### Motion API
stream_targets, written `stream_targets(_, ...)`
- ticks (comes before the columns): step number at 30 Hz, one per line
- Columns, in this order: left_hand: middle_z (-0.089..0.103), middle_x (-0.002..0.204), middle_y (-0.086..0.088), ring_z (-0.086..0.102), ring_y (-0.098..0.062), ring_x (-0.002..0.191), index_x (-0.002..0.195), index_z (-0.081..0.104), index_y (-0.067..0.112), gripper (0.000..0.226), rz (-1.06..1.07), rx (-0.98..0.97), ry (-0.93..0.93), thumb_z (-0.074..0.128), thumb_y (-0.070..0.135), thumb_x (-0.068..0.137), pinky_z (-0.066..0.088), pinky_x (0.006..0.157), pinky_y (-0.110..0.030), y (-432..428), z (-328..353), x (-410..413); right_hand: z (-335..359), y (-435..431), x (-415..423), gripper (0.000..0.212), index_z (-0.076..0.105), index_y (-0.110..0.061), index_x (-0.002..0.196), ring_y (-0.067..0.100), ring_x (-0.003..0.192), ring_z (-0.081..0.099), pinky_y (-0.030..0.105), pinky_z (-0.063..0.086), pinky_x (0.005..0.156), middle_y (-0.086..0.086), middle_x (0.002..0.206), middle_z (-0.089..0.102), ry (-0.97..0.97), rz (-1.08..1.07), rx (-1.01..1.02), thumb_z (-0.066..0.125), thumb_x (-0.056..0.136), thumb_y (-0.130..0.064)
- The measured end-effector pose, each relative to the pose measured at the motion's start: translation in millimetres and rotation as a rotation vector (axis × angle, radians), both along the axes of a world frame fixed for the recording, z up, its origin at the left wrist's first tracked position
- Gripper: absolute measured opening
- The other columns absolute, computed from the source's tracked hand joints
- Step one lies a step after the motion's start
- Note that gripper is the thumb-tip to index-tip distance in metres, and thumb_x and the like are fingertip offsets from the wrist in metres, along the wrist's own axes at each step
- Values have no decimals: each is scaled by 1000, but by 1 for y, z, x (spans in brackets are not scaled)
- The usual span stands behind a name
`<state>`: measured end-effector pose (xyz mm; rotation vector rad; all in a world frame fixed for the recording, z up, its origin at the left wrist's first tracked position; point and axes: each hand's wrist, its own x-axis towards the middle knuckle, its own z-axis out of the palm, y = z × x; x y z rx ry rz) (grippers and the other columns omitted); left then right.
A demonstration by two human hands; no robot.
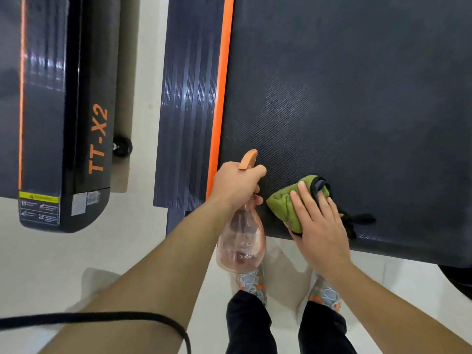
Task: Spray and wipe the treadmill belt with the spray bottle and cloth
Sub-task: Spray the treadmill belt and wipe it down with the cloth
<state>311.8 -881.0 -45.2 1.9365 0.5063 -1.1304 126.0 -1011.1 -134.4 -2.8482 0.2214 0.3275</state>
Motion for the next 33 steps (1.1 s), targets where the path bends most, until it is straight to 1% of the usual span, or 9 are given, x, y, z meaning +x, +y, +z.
stream_targets(5,77,102,-7,70,-23,57,97,66,26,5,70,-43,79,69,29,94,62,72,-40,30,3,-1,-9,-31,154,66,46,-14,149,43,137,42,52,34,115,7,164,34,-129,-63,68,62,93,-46)
stream_targets(9,78,103,-10,72,-23,65,116,65,26,20,74,-67,21,68,29,97,64,82,-44,59,1,13,-10,-12,274,66,40,-17,153,40,146,33,51,26,121,6,167,27,-131,-108,50,49,97,-51)
stream_targets(13,78,99,-11,72,-16,54,107,73,10,19,132,-31,-5,70,24,94,65,73,-44,75,6,28,-10,27,199,71,43,-17,150,39,140,40,50,28,119,5,164,34,-167,127,21,63,88,-45)
stream_targets(15,76,94,-10,70,-17,53,100,75,12,11,151,-41,-25,70,20,94,63,59,-35,79,10,32,-7,35,122,81,42,-19,152,38,143,38,50,27,120,4,164,34,-87,409,60,68,81,-47)
stream_targets(18,78,99,-11,71,-21,57,104,73,14,14,145,-60,-17,68,24,95,59,63,-35,81,14,33,-10,4,90,87,39,-24,155,31,149,36,45,24,121,-1,165,32,21,806,65,71,79,-54)
stream_targets(20,79,101,-10,71,-20,56,110,73,12,20,148,-83,-5,68,25,95,58,63,-34,83,12,35,-16,-20,139,82,42,-22,153,32,147,38,47,28,119,1,165,32,-41,757,-10,71,83,-51)
stream_targets(23,77,100,-6,72,-18,56,115,72,10,25,105,-72,-16,68,26,96,58,61,-29,84,7,36,-17,-34,235,68,44,-13,149,44,137,43,53,37,113,11,164,33,-127,260,-27,65,92,-45)
stream_targets(26,77,103,-6,72,-17,56,115,71,12,24,83,-62,-34,67,27,97,61,63,-28,86,5,35,-11,-4,244,68,37,-15,154,43,143,35,53,27,121,9,166,28,-93,16,-20,55,97,-47)
stream_targets(33,77,109,-18,70,-24,63,100,69,13,10,11,-78,-10,67,22,97,59,57,-30,78,22,16,-7,33,46,83,39,-18,155,39,146,36,50,24,121,4,165,31,-69,408,78,74,83,-41)
